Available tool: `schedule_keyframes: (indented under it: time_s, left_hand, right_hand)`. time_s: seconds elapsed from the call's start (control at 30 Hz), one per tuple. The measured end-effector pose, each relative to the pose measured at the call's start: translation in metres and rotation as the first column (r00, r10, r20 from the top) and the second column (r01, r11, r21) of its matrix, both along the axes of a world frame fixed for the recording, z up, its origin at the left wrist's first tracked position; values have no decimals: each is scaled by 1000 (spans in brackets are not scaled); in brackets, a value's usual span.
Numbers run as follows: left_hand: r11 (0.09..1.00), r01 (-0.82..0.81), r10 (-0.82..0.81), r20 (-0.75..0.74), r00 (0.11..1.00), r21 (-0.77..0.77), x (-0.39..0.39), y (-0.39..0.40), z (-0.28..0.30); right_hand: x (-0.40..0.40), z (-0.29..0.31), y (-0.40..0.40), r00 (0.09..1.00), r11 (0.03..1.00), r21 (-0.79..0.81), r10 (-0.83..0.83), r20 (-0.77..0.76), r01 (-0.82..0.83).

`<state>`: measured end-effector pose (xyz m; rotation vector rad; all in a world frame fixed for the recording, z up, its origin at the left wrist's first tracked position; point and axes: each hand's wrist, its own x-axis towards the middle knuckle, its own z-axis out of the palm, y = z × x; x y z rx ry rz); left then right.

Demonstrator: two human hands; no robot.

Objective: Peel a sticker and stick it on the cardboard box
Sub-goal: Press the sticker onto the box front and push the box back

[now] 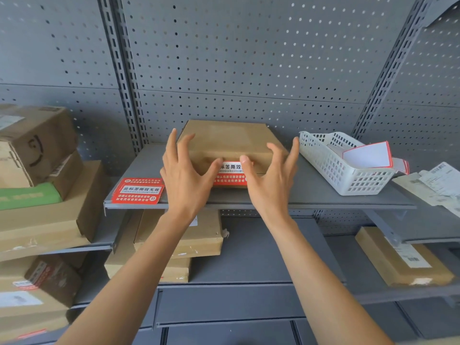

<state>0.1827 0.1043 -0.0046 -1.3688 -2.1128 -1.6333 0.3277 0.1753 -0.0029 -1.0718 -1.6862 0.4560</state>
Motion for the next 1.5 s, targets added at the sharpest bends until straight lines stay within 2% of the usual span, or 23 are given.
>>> schedule_keyframes:
  time_s: [0.17,0.3,0.6,0.9,1.5]
  left_hand:
    - [1000,24,-23,-63,998,12,-3,-4,40]
    - [1000,-23,22,-96,995,-12,-1,0,62]
    - [983,-183,177,-160,971,-25,3,16,67]
    - [991,-133,129,-133,983,-27,-8,13,67]
    - [992,-103,89,-174,981,-72,-15,3,66]
  right_hand:
    - [3,31,3,997,995,65,-78,-10,78]
    - [-1,55,7,987,987,99,-138,79,130]
    - [-18,61,12,939,954,121,-292,184,273]
    - [-13,60,18,934,963,151,-255,251,223]
    - [-10,63,15,951,977,119,-203,232,180]
